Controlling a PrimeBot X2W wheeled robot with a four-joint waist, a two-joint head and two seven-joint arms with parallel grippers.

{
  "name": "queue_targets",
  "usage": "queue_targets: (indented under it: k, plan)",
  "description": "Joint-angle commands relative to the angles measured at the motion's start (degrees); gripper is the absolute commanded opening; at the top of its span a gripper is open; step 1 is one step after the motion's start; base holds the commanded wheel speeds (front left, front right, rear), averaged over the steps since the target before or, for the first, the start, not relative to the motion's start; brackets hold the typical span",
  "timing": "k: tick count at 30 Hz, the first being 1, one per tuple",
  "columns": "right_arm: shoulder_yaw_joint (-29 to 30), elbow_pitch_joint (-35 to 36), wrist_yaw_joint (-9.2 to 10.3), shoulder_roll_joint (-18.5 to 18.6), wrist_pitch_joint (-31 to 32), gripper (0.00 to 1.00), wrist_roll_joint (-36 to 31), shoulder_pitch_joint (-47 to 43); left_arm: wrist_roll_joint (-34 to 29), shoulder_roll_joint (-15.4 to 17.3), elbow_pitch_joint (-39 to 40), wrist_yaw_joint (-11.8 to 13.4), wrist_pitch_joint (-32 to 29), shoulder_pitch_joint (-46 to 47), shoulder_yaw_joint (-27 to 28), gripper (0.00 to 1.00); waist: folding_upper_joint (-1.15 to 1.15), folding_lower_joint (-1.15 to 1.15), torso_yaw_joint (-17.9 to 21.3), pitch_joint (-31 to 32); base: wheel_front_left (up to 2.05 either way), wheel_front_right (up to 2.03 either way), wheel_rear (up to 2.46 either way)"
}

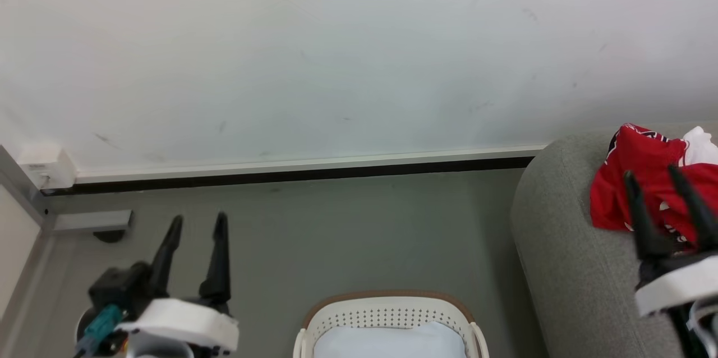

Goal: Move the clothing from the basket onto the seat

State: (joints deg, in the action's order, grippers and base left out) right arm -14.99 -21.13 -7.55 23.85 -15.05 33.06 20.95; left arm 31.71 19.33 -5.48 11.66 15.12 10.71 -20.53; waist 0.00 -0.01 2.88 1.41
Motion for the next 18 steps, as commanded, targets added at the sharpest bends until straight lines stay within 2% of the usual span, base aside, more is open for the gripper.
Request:
queue_targets:
  k: [1,4,9,14,18]
  plan:
    - [1.61,1.89,0.14,-1.89,-0.11,1.0,-2.21,-3.23,-1.7,-0.8,0.24,-0.22,0.02,-2.16,1.72,1.0,0.0,0.01,-0.18,-0.13,0.0,0.0,0.0]
    - [4.52,5.41,0.14,-6.81,-0.12,1.0,-6.5,-8.57,-4.72,-3.0,0.04,-1.58,0.03,-5.42,5.58,1.0,0.0,0.01,-0.29,-0.41,0.0,0.0,0.0]
    - [6.64,8.09,0.14,-12.63,-0.12,1.0,-12.24,-13.93,-10.23,-7.13,-0.83,-5.21,0.03,-9.01,10.81,1.0,0.0,0.01,-0.35,-0.79,0.0,0.0,0.0]
    - [7.41,7.81,0.14,-16.13,-0.12,1.0,-15.19,-14.93,-14.66,-10.8,-2.34,-9.03,0.03,-10.67,15.12,1.0,0.0,0.01,-0.24,-0.97,0.0,0.0,0.0]
    - [7.31,7.38,0.14,-17.24,-0.07,1.0,-15.81,-14.6,-17.14,-12.71,-3.03,-11.79,0.03,-11.17,17.9,1.0,0.0,0.01,-0.08,-0.96,0.0,0.0,0.0]
